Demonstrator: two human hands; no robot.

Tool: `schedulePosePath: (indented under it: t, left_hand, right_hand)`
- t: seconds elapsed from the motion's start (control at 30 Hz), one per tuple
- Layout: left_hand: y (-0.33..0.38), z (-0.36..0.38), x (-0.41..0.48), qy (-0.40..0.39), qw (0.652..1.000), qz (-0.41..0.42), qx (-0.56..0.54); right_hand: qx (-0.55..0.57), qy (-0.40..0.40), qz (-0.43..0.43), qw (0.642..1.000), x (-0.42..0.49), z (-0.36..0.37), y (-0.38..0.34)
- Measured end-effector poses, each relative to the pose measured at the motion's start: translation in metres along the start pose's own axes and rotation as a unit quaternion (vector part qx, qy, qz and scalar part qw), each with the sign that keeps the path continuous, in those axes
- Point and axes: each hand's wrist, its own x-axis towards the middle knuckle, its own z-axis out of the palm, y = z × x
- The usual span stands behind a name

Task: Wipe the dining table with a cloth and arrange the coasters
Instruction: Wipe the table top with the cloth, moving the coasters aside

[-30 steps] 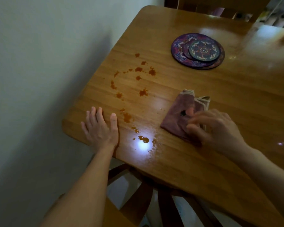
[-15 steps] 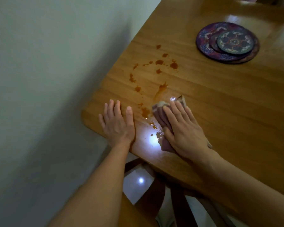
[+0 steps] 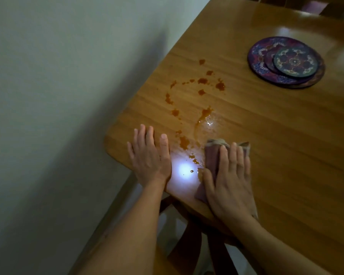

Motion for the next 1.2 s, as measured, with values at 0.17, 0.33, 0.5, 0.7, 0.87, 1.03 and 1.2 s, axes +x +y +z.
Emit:
schedulePosePath:
  t: [0.17, 0.33, 0.5, 0.7, 0.87, 1.03, 1.2]
  left_hand:
    - [0.001, -0.001, 0.0, 0.007, 0.999, -0.012, -0.042]
    - [-0.002, -0.003, 0.0, 0.021, 0.994, -0.018, -0.104]
    - [-0.002, -0.008, -0.004, 0.036, 0.986, -0.035, -0.16]
    - [0.003, -0.009, -0.006, 0.036, 0.987, -0.032, -0.153]
    - [-0.001, -0.004, -0.002, 0.018, 0.992, -0.025, -0.121]
    - [-0.002, 0.0, -0.001, 0.023, 0.994, -0.021, -0.104]
    - [0.0, -0.001, -0.001, 0.031, 0.992, -0.026, -0.117]
  right_hand:
    - [0.013, 0.0, -0.065, 0.998, 0.063, 0.016, -0.05]
    - [0.051, -0.033, -0.231, 0.971, 0.099, 0.02, -0.071]
    - [0.079, -0.128, -0.416, 0.897, 0.079, 0.007, -0.043]
    - [0.176, -0.196, -0.38, 0.887, 0.038, -0.026, 0.031]
    - [0.419, -0.099, -0.141, 0.892, 0.019, -0.051, 0.032]
    - [0.153, -0.006, -0.002, 0.988, 0.022, -0.054, 0.062]
    - [0.068, 0.023, 0.003, 0.997, 0.039, -0.01, 0.02]
